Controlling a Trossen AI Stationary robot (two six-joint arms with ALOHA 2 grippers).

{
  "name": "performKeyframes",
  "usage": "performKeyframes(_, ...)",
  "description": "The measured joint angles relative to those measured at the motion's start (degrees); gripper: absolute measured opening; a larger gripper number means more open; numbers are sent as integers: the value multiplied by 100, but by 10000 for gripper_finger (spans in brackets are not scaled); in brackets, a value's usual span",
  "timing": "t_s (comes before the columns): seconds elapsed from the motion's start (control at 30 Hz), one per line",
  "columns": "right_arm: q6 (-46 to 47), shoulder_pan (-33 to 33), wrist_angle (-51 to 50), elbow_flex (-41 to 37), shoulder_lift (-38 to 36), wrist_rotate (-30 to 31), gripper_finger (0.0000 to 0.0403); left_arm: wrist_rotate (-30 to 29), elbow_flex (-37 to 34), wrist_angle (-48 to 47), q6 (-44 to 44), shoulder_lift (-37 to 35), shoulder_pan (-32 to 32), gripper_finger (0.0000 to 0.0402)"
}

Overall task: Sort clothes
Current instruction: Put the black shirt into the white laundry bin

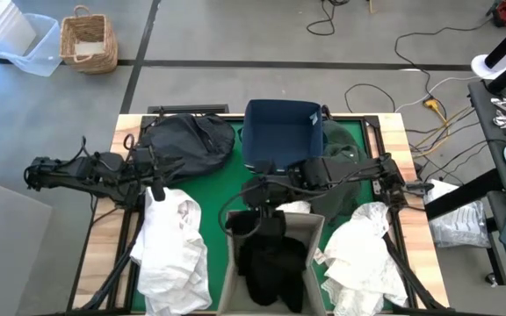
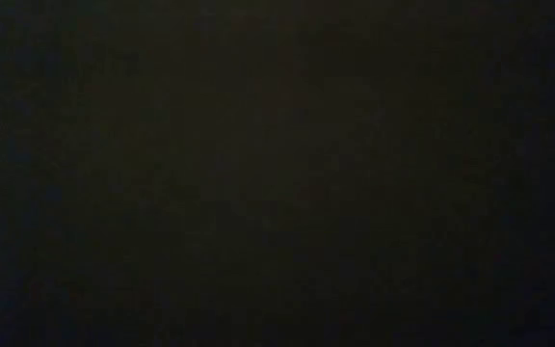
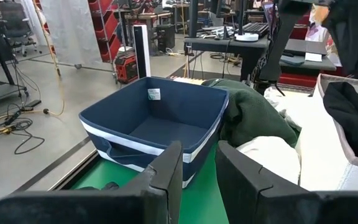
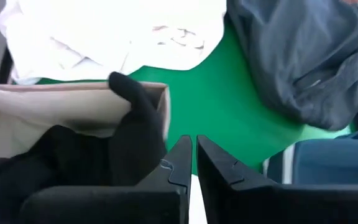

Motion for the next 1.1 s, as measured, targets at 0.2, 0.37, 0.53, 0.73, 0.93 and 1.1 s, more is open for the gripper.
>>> performKeyframes(0.2,-421,-125,125,-90,22,-31,9,0,0,-2,0,67,0,77)
performKeyframes(0.37,-497,-192,399,-473,22,-223,9,2,0,1,0,105,0,77)
performKeyframes(0.53,-470,-235,678,-935,22,-569,9,2,0,0,0,111,0,77)
performKeyframes(0.73,-150,-210,802,-1149,20,-904,9,2,0,0,0,111,0,77)
performKeyframes(0.93,120,-103,897,-1366,24,-1216,9,2,0,0,0,111,0,77)
performKeyframes(1.1,243,91,835,-1469,31,-1484,9,0,0,0,0,113,0,77)
